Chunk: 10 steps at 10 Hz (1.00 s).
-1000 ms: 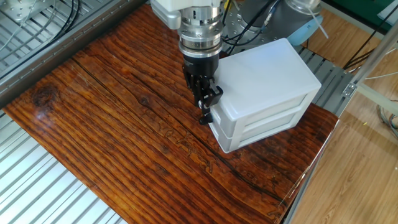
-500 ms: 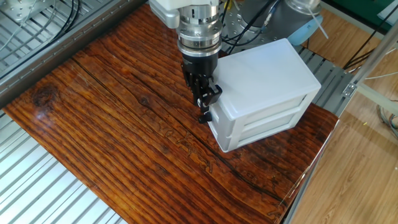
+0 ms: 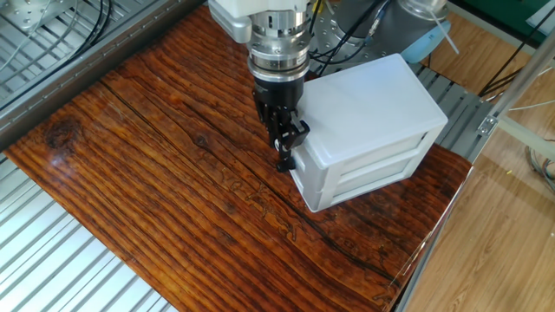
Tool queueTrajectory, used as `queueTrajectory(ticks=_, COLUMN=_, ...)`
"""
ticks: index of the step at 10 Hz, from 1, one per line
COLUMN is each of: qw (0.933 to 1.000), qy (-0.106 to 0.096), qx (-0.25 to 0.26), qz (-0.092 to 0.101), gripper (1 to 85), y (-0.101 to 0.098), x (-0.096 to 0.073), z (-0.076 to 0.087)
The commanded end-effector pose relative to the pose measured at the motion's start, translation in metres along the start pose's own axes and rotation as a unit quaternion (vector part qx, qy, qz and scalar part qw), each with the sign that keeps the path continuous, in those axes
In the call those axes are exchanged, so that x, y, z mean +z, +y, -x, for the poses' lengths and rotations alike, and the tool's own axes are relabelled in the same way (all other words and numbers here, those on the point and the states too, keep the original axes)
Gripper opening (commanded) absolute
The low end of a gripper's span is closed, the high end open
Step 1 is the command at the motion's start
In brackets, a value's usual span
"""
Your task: Grasp the handle and open the drawer
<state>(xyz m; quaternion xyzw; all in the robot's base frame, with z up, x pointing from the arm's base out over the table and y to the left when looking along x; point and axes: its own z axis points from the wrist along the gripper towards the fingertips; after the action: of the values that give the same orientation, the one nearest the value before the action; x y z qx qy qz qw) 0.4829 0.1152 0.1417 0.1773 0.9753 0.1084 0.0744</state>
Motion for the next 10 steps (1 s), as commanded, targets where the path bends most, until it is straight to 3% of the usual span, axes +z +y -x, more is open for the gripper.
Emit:
queueTrajectory(ticks=1, qw=1.0000, qy=-0.001, qx=0.000, qz=0.004, gripper=9.3, y=0.0015, x=-0.0009, z=0.0008)
queueTrajectory(ticks=10, qw=1.0000, qy=-0.003, qx=-0.002, qz=0.003, gripper=18.0, y=0.0012, x=-0.0010, z=0.0015)
